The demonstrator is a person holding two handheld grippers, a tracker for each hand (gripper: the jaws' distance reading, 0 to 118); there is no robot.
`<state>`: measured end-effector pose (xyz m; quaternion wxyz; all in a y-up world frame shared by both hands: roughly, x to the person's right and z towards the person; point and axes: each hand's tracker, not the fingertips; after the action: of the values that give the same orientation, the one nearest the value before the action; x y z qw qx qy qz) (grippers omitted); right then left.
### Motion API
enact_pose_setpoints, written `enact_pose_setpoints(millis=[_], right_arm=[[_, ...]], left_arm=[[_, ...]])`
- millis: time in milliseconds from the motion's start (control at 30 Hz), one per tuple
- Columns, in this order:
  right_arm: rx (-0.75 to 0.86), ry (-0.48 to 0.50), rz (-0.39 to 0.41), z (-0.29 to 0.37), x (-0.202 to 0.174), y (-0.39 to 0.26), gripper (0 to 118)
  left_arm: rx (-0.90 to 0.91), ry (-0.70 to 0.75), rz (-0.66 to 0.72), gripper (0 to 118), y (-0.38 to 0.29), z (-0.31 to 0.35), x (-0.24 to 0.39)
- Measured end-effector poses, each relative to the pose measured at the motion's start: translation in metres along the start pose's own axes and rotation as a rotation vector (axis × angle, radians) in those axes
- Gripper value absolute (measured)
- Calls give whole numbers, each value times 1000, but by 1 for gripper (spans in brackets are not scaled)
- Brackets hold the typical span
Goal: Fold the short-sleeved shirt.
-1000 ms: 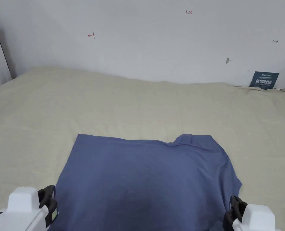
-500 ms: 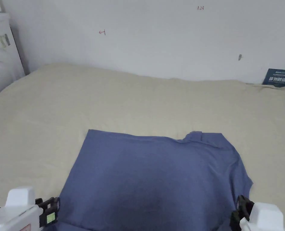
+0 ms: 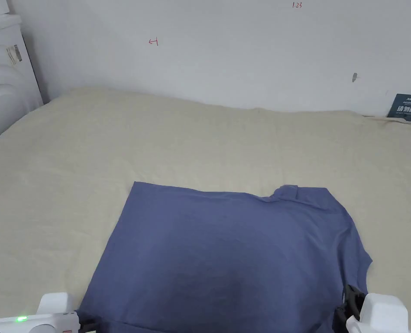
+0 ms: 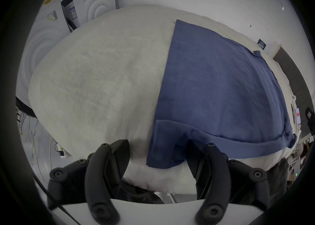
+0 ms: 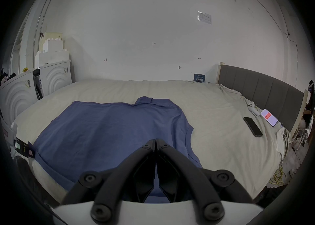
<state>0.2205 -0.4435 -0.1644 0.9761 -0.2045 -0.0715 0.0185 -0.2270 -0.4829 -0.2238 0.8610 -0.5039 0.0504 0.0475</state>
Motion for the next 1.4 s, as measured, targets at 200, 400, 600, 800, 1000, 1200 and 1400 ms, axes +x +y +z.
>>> enact_pose_setpoints(millis=[200, 400, 600, 800, 1000, 1200, 1400], right_arm=[[-18, -9, 1, 2, 6, -5, 1], [-101, -11, -11, -1, 19, -13, 3], [-303, -54, -49, -4, 47, -31, 52], [-425, -47, -93, -16, 67, -59, 69], [-486, -3, -84, -27, 66, -74, 39], [-449, 25, -65, -15, 63, -71, 13], [-272, -40, 5, 9, 52, -59, 12]], left_arm=[[24, -29, -88, 8, -2, 0, 18], [51, -83, -87, 3, -5, 15, 9], [86, -134, -67, 3, -6, 27, -6], [101, -149, -52, 3, -6, 28, -4], [103, -140, -52, 2, -8, 23, -3], [117, -146, -48, 2, -11, 24, -3], [239, -179, -42, 2, -14, 41, -6]])
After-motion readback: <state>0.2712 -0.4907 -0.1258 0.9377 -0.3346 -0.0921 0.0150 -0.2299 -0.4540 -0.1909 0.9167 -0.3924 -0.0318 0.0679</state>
